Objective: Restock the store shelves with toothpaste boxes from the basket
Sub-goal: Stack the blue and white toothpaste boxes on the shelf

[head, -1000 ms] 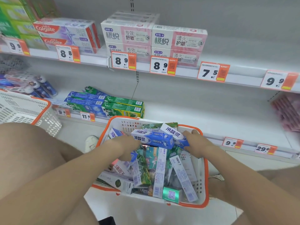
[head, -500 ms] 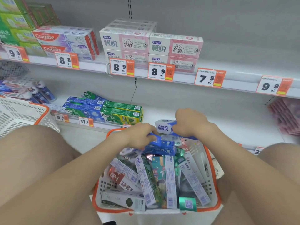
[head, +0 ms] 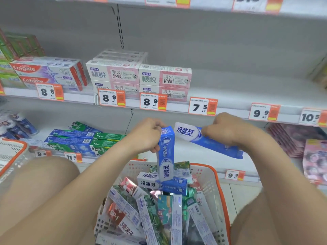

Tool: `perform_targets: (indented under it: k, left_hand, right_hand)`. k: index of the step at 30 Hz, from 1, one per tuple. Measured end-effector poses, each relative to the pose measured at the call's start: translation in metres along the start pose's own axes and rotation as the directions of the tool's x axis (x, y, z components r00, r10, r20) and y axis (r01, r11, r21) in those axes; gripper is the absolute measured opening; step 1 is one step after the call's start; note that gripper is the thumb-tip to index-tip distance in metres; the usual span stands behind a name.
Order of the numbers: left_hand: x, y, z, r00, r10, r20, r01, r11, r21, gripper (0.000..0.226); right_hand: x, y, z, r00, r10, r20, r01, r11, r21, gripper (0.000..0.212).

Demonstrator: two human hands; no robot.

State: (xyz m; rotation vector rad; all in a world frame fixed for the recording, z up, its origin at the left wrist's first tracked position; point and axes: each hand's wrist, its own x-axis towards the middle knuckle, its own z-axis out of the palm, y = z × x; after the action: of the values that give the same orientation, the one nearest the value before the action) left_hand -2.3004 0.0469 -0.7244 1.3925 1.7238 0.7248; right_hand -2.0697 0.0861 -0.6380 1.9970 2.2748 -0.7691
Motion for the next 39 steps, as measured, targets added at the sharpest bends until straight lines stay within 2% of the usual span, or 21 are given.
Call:
perform_targets:
  k: [3,5,7,9,10,12,14,16,18,20,23,26,29,31,32,33,34,35,37,38,39]
  left_hand:
    - [0.009,0.015,0.005,0.999,0.043,-0.023,-0.042,0.999,0.019,0.035]
    - [0.016,0.024,0.009,0.997,0.062,-0.042,-0.061,0.998,0.022,0.035]
    - [0.025,0.032,0.013,0.996,0.077,-0.055,-0.076,0.997,0.016,0.036]
    - [0.032,0.042,0.015,0.994,0.088,-0.067,-0.087,0.996,0.011,0.036]
    - [0.035,0.046,0.016,0.993,0.097,-0.074,-0.097,0.995,0.014,0.035]
    - [0.039,0.056,0.015,0.989,0.122,-0.088,-0.121,0.993,0.018,0.034]
    - [0.042,0.064,0.013,0.986,0.138,-0.091,-0.137,0.990,0.009,0.032]
    - [0.044,0.069,0.009,0.988,0.134,-0.082,-0.135,0.991,-0.007,0.030]
    - [0.045,0.070,0.005,0.990,0.123,-0.068,-0.125,0.992,-0.033,0.029]
    - [0.046,0.068,0.004,0.993,0.101,-0.060,-0.105,0.992,-0.067,0.029]
    - [0.049,0.066,0.003,0.996,0.072,-0.057,-0.078,0.992,-0.099,0.029]
    - [0.051,0.069,0.002,0.995,0.076,-0.057,-0.082,0.991,-0.107,0.029]
    - [0.049,0.071,0.001,0.996,0.073,-0.058,-0.081,0.984,-0.156,0.031]
    - [0.046,0.073,0.000,0.996,0.074,-0.057,-0.084,0.979,-0.187,0.034]
    - [0.044,0.074,-0.001,0.995,0.077,-0.058,-0.087,0.975,-0.203,0.035]
    - [0.042,0.075,-0.003,0.996,0.077,-0.053,-0.087,0.972,-0.217,0.037]
    - [0.040,0.076,-0.004,0.996,0.080,-0.043,-0.088,0.969,-0.232,0.037]
    - [0.038,0.077,-0.006,0.995,0.091,-0.031,-0.096,0.964,-0.250,0.036]
    - [0.031,0.080,-0.008,0.991,0.131,-0.002,-0.125,0.946,-0.300,0.032]
    - [0.028,0.082,-0.007,0.989,0.151,0.009,-0.139,0.932,-0.336,0.028]
    - [0.025,0.084,-0.006,0.987,0.161,0.006,-0.147,0.913,-0.380,0.022]
  right_hand:
    - [-0.005,0.013,-0.014,0.996,0.009,-0.087,0.006,0.986,0.169,0.033]
    - [-0.003,0.022,-0.012,0.987,-0.007,-0.161,0.050,0.963,0.265,0.030]
    - [0.004,0.030,-0.007,0.966,-0.036,-0.254,0.110,0.954,0.280,0.022]
    - [0.016,0.037,-0.006,0.924,-0.050,-0.379,0.119,0.980,0.162,0.025]
    - [0.023,0.042,-0.008,0.881,-0.061,-0.469,0.106,0.992,0.070,0.031]
    - [0.038,0.050,-0.016,0.750,-0.092,-0.655,0.030,0.994,-0.105,0.044]
    - [0.056,0.058,-0.026,0.670,-0.119,-0.733,-0.048,0.978,-0.203,0.055]
    - [0.079,0.064,-0.036,0.680,-0.136,-0.720,-0.082,0.962,-0.259,0.063]
    - [0.104,0.067,-0.044,0.740,-0.160,-0.653,-0.082,0.943,-0.324,0.067]
    - [0.125,0.068,-0.048,0.816,-0.201,-0.542,-0.005,0.935,-0.353,0.059]
    - [0.146,0.070,-0.050,0.903,-0.236,-0.359,0.145,0.954,-0.263,0.047]
    - [0.154,0.075,-0.049,0.936,-0.228,-0.268,0.172,0.961,-0.218,0.046]
    - [0.152,0.077,-0.039,0.902,-0.254,-0.348,0.173,0.954,-0.245,0.052]
    - [0.137,0.064,-0.032,0.813,-0.326,-0.484,0.188,0.931,-0.312,0.062]
    - [0.125,0.053,-0.029,0.744,-0.381,-0.549,0.246,0.920,-0.304,0.063]
    - [0.112,0.042,-0.025,0.694,-0.423,-0.583,0.349,0.905,-0.242,0.062]
    - [0.097,0.031,-0.022,0.692,-0.458,-0.559,0.481,0.869,-0.117,0.057]
    - [0.083,0.022,-0.018,0.736,-0.492,-0.465,0.582,0.811,0.064,0.052]
    - [0.060,0.013,-0.004,0.807,-0.566,-0.172,0.586,0.725,0.363,0.058]
    - [0.053,0.013,0.002,0.802,-0.590,-0.089,0.572,0.717,0.398,0.067]
    - [0.050,0.017,0.006,0.798,-0.599,-0.073,0.576,0.720,0.386,0.073]
